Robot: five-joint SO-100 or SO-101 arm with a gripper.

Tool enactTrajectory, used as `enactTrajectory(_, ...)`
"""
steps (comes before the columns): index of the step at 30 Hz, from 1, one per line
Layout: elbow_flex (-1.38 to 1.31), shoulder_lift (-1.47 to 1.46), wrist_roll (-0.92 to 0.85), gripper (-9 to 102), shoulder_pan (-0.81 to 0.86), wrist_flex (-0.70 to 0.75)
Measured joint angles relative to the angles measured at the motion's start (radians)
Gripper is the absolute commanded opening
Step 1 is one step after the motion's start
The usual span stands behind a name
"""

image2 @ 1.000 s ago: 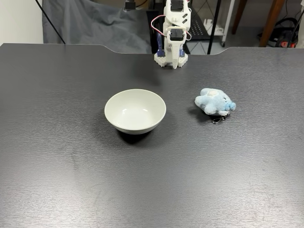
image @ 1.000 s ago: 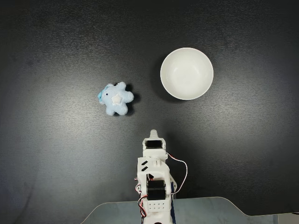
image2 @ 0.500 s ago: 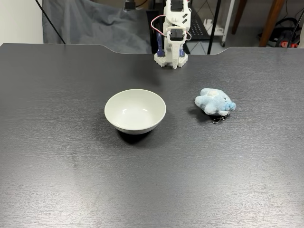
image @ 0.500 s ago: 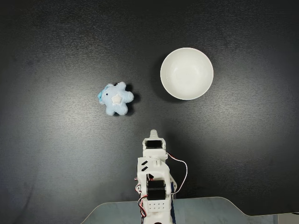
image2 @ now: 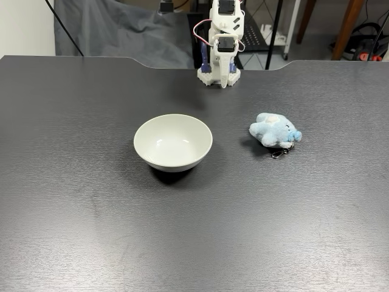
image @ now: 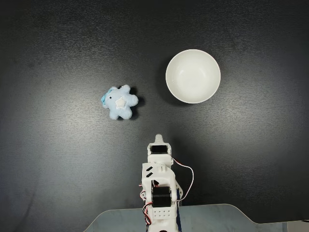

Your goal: Grasp a skyblue doll and put it in the white bowl.

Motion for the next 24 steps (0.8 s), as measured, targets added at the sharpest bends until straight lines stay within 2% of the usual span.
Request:
enactTrajectory(8,0.012,0.000,0.000,-1,0.000,-0.005)
enactTrajectory(11,-0.009,0.000,0.000,-1,0.000,-0.054)
enactTrajectory(17,-0.183,0.000,0.000,-1,0.002,-0.204)
enactTrajectory(24,-0.463,0.000,0.000,-1,0.000,-0.229)
